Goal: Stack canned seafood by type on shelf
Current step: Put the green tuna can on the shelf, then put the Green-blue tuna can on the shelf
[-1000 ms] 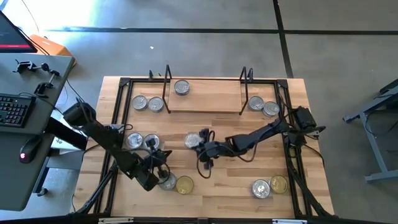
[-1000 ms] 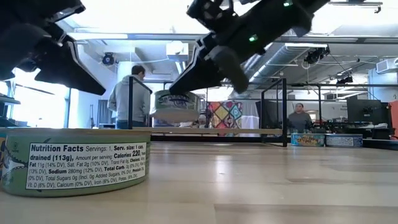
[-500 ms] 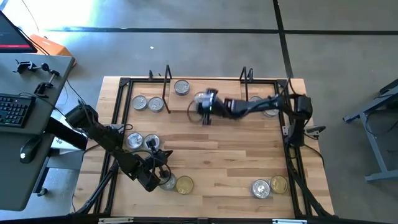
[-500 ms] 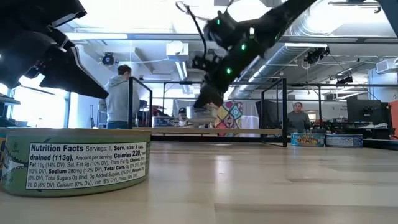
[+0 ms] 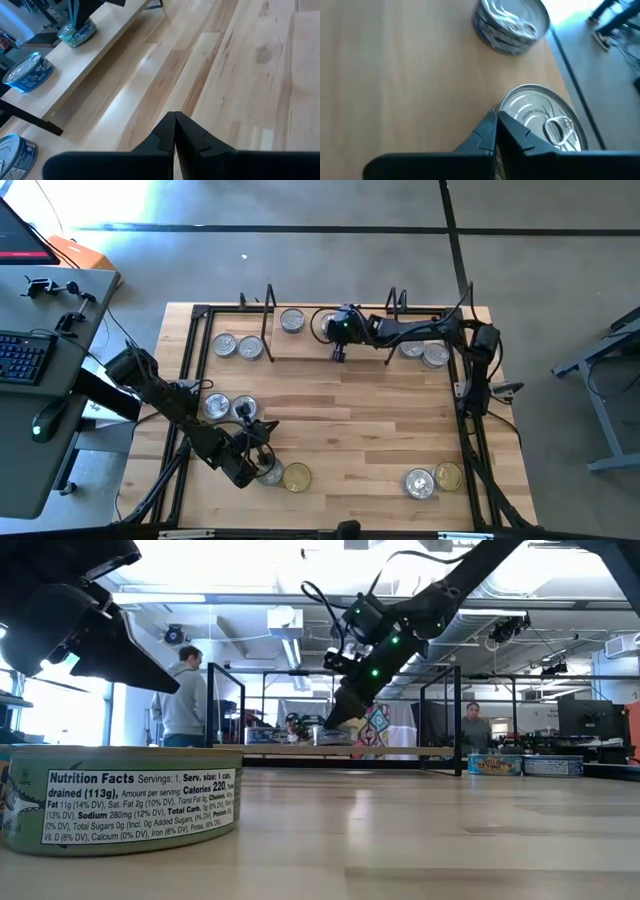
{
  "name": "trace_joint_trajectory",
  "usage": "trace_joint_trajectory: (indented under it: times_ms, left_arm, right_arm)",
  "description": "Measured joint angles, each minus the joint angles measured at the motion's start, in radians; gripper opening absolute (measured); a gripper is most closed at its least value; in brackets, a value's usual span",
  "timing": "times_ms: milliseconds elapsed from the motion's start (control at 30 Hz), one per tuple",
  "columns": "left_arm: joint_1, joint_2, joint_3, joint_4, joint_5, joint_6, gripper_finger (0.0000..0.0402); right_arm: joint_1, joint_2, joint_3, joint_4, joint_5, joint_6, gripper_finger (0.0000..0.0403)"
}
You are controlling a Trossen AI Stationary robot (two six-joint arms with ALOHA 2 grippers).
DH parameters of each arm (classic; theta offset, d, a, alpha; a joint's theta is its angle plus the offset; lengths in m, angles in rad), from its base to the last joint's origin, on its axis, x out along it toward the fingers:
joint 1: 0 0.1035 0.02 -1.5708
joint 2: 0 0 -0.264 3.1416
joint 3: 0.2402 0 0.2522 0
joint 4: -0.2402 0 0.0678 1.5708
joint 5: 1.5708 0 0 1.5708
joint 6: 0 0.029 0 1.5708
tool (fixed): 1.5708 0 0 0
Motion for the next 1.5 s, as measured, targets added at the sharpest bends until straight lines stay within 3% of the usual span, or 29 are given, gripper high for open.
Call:
trace_joint_trajectory:
  times_ms: [200, 400, 533, 633, 867, 1100, 1367, 1500]
  left_arm:
    - [0.000, 0.000, 0.000, 0.004, 0.000, 0.000, 0.0000]
    - [0.000, 0.000, 0.000, 0.009, 0.001, -0.001, 0.0000]
    - [0.000, 0.000, 0.000, 0.026, 0.002, -0.001, 0.0000]
    - [-0.001, 0.000, 0.000, 0.035, 0.006, -0.001, 0.0000]
    - [-0.004, -0.001, 0.000, 0.067, 0.007, -0.001, 0.0000]
    - [-0.003, -0.001, 0.000, 0.084, -0.001, 0.007, 0.0000]
    - [-0.003, -0.001, 0.000, 0.111, -0.033, 0.018, 0.0000]
    - [-0.003, -0.001, 0.000, 0.116, -0.083, 0.025, 0.0000]
  right_arm:
    - [0.000, 0.000, 0.000, 0.007, -0.034, 0.014, 0.0004]
    - [-0.006, 0.000, 0.036, -0.036, 0.001, 0.074, 0.0074]
    - [0.002, -0.009, 0.120, -0.178, 0.077, 0.101, 0.0117]
    - [0.040, -0.038, 0.197, -0.324, 0.055, 0.131, 0.0124]
    - [0.288, -0.164, 0.241, -0.676, 0.028, 0.186, 0.0112]
    - [0.662, -0.257, 0.194, -0.984, 0.007, 0.577, 0.0095]
    - [1.020, -0.259, 0.193, -1.284, -0.073, 1.246, 0.0092]
    - [1.132, -0.262, 0.160, -1.374, 0.016, 1.451, 0.0091]
